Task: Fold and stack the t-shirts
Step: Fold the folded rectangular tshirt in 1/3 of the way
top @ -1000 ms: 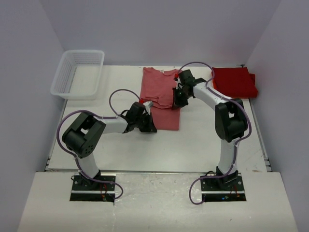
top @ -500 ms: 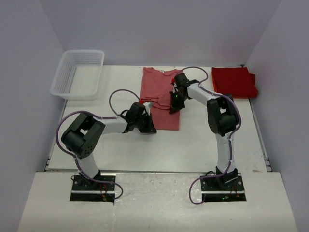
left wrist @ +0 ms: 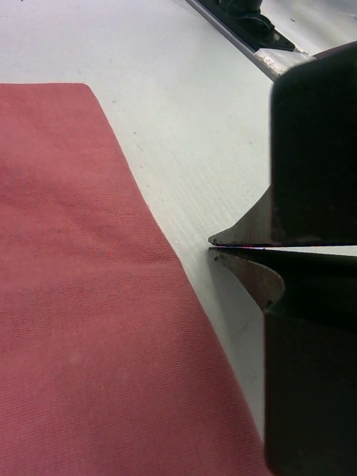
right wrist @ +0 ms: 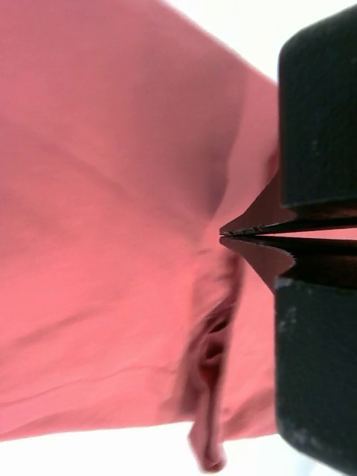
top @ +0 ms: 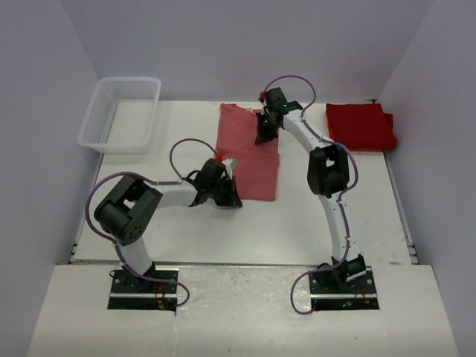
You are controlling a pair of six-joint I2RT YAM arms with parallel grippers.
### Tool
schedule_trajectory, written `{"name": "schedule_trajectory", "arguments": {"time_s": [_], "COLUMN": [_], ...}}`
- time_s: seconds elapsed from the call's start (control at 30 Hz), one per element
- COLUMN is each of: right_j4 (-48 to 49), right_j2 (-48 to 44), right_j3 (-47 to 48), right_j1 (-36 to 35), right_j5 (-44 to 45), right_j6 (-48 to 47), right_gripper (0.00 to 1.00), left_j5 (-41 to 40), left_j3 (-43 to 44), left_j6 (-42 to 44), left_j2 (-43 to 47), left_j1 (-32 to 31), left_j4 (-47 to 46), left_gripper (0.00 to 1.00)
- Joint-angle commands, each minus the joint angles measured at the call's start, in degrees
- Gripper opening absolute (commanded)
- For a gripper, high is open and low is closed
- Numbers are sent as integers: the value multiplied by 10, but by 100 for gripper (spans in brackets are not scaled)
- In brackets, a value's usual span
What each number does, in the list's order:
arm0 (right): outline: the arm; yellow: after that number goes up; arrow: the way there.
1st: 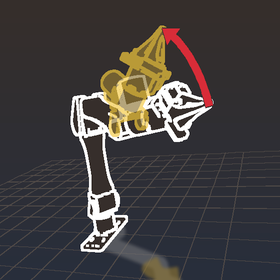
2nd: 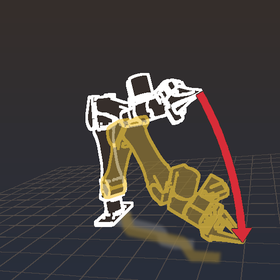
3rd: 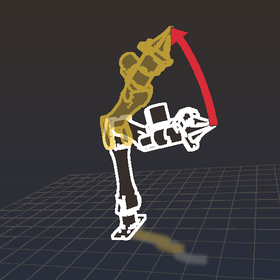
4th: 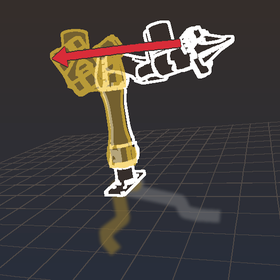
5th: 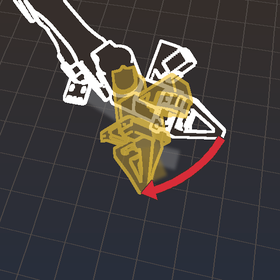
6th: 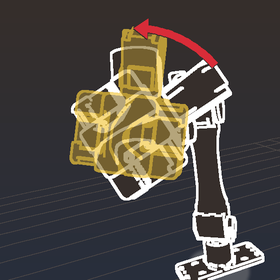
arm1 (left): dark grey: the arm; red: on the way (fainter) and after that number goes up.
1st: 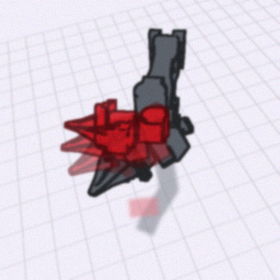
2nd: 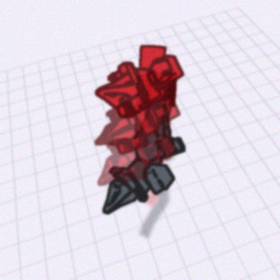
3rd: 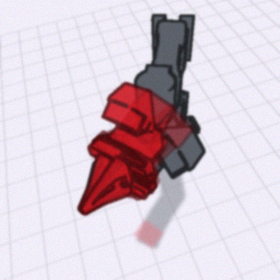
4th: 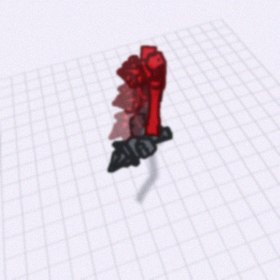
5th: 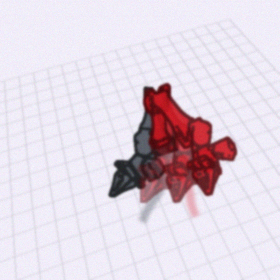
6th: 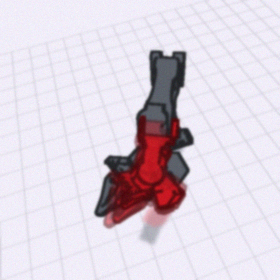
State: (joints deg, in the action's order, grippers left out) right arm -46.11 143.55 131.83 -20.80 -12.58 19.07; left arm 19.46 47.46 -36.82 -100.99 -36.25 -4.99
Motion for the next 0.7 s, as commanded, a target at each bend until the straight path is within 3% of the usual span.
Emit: {"name": "schedule_trajectory", "arguments": {"time_s": [0.0, 0.13, 0.27, 0.33, 0.37, 0.4, 0.47, 0.53, 0.67], "right_j4": [37, 91, 109, 108, 108, 114, 121, 122, 175], "right_j2": [-146, -254, -366, -392, -415, -428, -467, -483, -526], "right_j3": [-101, -264, -399, -435, -466, -503, -537, -569, -651], "right_j1": [0, -4, -4, -3, -3, -3, -2, -2, -1], "right_j5": [-6, -1, 8, 21, 39, 45, 57, 54, -15], "right_j6": [-12, -11, 0, 8, 18, 20, 32, 41, 77], "right_gripper": [0, 0, 1, 13, 35, 47, 65, 67, 69], "left_j5": [-7, -46, -151, -220, -246, -298, -346, -344, -206], "left_j3": [-6, 14, 92, 125, 137, 154, 171, 184, 122], "left_j6": [12, 23, 64, 78, 91, 97, 101, 105, 102], "left_j2": [29, 54, 89, 111, 118, 129, 132, 124, 139], "left_j1": [-6, -19, -64, -78, -87, -89, -82, -59, 71], "left_j4": [1, 31, 114, 149, 163, 189, 222, 261, 217], "left_gripper": [0, 0, 0, 0, 2, 11, 18, 20, 23]}}
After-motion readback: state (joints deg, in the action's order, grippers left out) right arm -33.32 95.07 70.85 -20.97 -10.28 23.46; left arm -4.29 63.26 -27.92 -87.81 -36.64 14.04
